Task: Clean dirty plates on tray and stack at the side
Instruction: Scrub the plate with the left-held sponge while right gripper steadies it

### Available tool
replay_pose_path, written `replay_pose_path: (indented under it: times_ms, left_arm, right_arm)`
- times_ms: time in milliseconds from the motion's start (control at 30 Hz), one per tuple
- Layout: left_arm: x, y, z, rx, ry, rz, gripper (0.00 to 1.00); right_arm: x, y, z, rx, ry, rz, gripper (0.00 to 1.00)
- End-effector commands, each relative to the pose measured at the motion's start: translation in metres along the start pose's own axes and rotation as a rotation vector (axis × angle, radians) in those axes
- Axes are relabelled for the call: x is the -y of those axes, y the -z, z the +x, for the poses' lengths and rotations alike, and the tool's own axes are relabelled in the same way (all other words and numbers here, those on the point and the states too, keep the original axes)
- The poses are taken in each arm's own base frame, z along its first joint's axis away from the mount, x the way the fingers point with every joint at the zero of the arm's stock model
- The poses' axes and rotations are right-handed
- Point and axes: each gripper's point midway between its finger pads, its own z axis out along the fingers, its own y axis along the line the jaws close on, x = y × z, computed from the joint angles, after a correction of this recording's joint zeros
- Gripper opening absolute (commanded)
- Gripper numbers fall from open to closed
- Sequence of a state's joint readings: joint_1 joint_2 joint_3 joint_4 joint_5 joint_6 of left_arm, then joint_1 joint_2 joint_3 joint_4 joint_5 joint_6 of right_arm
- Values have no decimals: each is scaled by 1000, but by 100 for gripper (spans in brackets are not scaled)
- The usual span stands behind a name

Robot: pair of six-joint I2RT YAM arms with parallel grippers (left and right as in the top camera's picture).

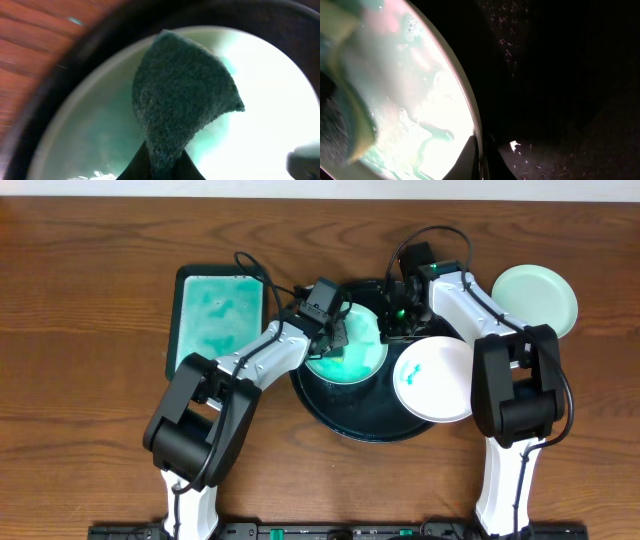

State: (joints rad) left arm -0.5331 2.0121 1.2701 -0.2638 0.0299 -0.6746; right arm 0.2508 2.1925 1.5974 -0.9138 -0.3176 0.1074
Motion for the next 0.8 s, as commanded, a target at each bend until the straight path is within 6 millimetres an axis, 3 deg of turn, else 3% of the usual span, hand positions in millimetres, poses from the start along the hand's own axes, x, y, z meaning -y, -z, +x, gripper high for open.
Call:
replay_pose_path:
  times_ms: [0,67,267,400,533,633,767]
  left_arm:
    - [-60,-4,-26,158,-69,-293,7]
    - [-62,-1,-37,198,-127,-319,7]
    - [-40,3,-53,247,-246,-244,7]
    - [14,11,-40,161,-364,43,7]
    - [57,38,-36,142,-389,276,7]
    - [66,50,-37,145,-394,326,6]
    - [61,46,-32,119,-392,309,8]
  right_arm:
    - [17,-17,16,-67,-26,63,1]
    - [17,-17,16,-67,-26,63,1]
    - [17,-16,16,-67,-27,63,1]
    - [17,-16,16,-67,-27,63,1]
    - [17,-16,16,-68,-27,63,1]
    - [17,-16,17,-71,-28,64,1]
    - [17,-16,17,-70,-27,64,1]
